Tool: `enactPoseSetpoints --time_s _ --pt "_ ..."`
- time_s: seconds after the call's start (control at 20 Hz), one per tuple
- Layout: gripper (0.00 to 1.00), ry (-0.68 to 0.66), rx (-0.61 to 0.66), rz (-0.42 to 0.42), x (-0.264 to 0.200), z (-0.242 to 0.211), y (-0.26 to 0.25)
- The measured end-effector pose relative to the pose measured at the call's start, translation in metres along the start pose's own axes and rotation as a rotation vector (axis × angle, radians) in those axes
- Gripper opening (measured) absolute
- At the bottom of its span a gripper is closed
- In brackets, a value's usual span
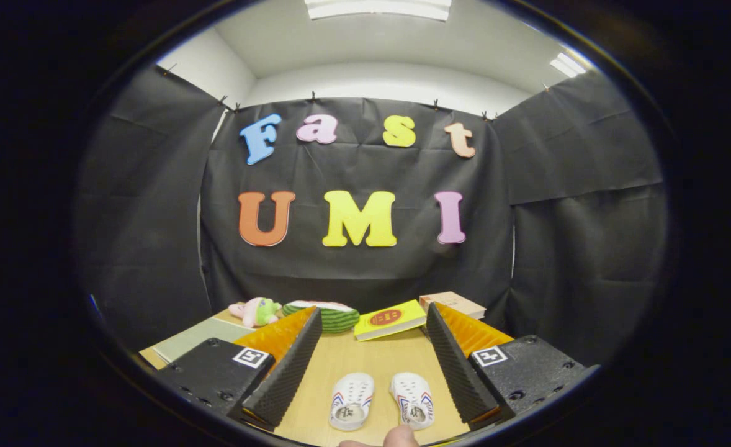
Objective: Open the storage box then place both shoes into the box .Put the left shoe in first, then the right shoe, with the right side of both shoes facing outward in a uniform manner.
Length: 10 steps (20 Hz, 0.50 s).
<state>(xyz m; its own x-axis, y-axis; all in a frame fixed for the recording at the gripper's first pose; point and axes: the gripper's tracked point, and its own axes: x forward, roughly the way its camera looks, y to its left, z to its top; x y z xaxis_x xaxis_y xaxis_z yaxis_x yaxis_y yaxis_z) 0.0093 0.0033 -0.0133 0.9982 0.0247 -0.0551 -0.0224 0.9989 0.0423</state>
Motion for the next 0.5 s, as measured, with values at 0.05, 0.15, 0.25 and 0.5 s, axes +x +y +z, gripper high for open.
enactPoseSetpoints --time_s 0.05,0.15,0.25,0.5 --pt "1.00 0.002 -0.003 0.001 0.000 -0.001 -0.001" --pt "1.00 0.002 -0.005 0.001 0.000 0.000 0.000" --pt "1.00 0.001 -0.006 0.003 0.000 0.000 0.001" --pt "1.00 -0.001 -0.002 0.042 0.001 -0.002 0.011"
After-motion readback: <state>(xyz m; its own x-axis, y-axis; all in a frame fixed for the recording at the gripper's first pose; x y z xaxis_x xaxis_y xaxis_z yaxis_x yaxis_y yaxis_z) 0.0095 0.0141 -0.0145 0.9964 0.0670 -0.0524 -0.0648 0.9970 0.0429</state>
